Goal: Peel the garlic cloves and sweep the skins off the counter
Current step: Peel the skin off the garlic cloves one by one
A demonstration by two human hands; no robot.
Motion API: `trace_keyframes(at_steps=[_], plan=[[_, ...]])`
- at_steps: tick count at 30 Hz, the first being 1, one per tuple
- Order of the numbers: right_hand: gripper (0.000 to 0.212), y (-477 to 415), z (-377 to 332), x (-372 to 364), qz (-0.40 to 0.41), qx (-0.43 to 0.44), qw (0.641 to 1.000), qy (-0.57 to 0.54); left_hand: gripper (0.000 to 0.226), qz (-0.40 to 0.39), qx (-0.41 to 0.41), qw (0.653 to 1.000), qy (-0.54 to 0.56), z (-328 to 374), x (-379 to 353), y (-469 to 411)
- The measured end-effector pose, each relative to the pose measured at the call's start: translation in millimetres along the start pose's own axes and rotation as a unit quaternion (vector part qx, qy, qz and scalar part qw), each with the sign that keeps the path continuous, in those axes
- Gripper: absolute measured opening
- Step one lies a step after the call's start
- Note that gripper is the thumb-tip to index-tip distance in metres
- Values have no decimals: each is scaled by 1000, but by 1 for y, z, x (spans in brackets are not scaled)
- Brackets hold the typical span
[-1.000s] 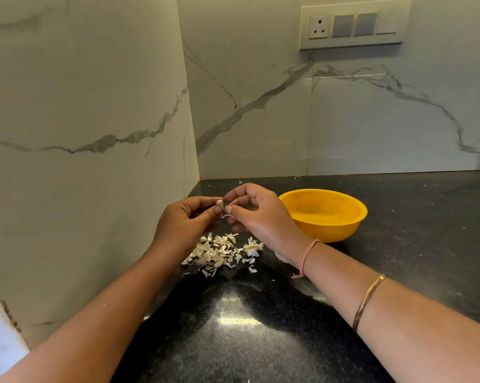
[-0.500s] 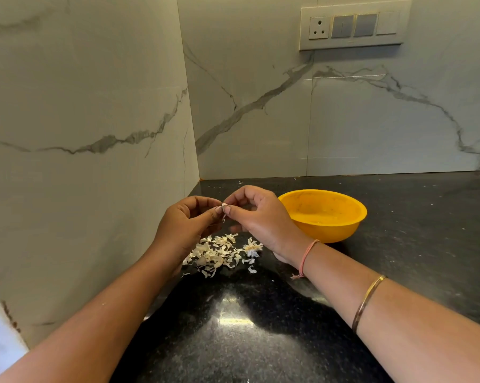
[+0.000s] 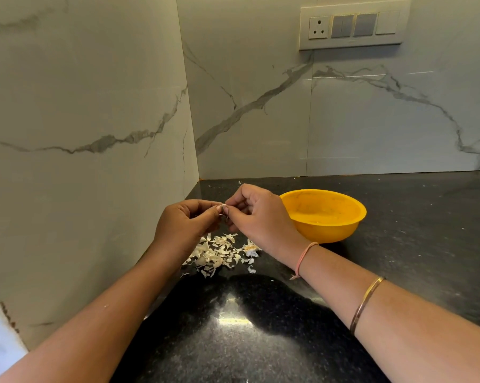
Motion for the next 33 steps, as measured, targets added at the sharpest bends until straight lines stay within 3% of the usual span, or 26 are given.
trace_keyframes(at_steps=[18,24,27,30,33], plan=[[11,4,-8,-6,0,60,998,23,13,-4,109,985,134,-12,-7,1],[17,-1,-2,-1,23,5,998,-50,11,-43,105,967,227,-3,-11,3],[9,-1,2,0,25,-47,993,-106,11,-32,86,980,179,-3,-8,2],[2,0,4,0,24,-95,984,-151,17,3,34,999,29,-3,-2,1],[6,1,3,1,24,-121,974,-188,21,13,-26,996,-88,0,0,1]])
Point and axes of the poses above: each hand's wrist, its own y-axis away from the middle knuckle, its own x-axis out of the back of the hand, z = x × y, the point moved 5 cm from there along -y, towards the middle knuckle, and after that the axes turned 13 degrees about -y, right-handed, at the moved point
